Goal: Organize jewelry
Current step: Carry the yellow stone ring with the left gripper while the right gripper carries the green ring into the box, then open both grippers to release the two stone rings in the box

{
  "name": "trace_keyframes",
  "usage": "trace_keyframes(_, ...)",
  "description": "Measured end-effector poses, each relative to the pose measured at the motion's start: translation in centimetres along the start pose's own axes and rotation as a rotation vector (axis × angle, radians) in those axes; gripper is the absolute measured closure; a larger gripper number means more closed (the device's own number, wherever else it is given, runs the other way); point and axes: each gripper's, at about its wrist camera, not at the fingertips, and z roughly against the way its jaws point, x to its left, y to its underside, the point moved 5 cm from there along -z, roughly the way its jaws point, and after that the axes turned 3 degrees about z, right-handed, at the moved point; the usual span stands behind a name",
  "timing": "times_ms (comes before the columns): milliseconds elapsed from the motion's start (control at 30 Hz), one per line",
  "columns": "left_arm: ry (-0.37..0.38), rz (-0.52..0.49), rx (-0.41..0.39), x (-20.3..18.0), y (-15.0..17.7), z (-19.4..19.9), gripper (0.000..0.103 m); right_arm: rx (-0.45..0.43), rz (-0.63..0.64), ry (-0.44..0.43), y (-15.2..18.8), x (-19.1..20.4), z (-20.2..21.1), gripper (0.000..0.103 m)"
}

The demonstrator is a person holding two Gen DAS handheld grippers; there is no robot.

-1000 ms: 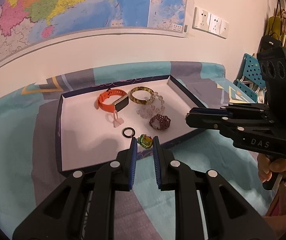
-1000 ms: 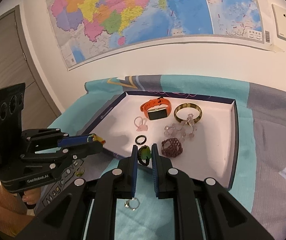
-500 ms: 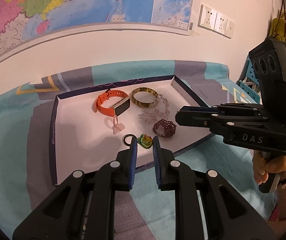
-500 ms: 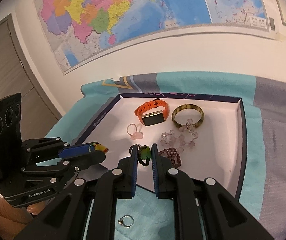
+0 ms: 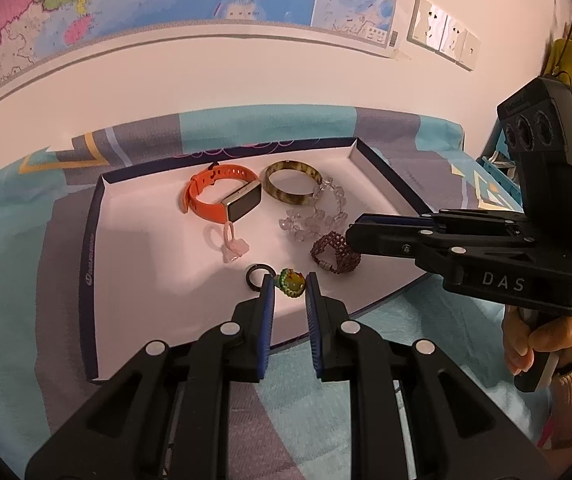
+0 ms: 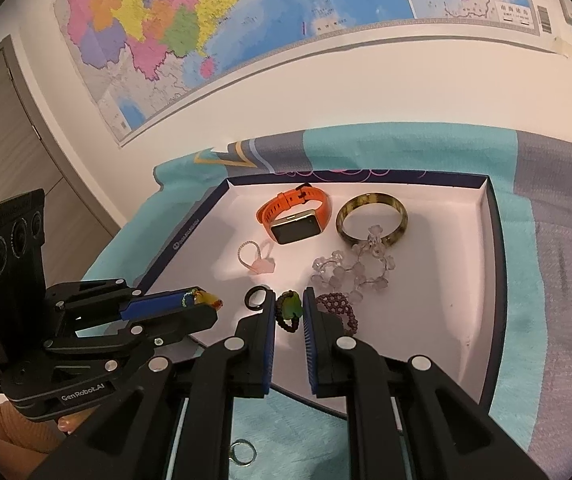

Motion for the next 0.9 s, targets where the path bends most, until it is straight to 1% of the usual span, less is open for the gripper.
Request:
trace_keyframes(467,-0.004,0.018,0.027,0.2,0.1,-1.3,0.087,0.031,-0.009,0.008,0.4,-0.4,-1.6,0.091)
trace_keyframes(767,-0.009,0.028,0.042,0.3,0.2,-2.0,0.087,0.042,0.002,0.028,0.3,-0.3,-2.0,0.091)
trace_keyframes(900,0.002,0.038,0.055,0.4,0.2,-2.3,0.087,0.046,0.005,0.035,0.3,-0.4,-2.2,0.091)
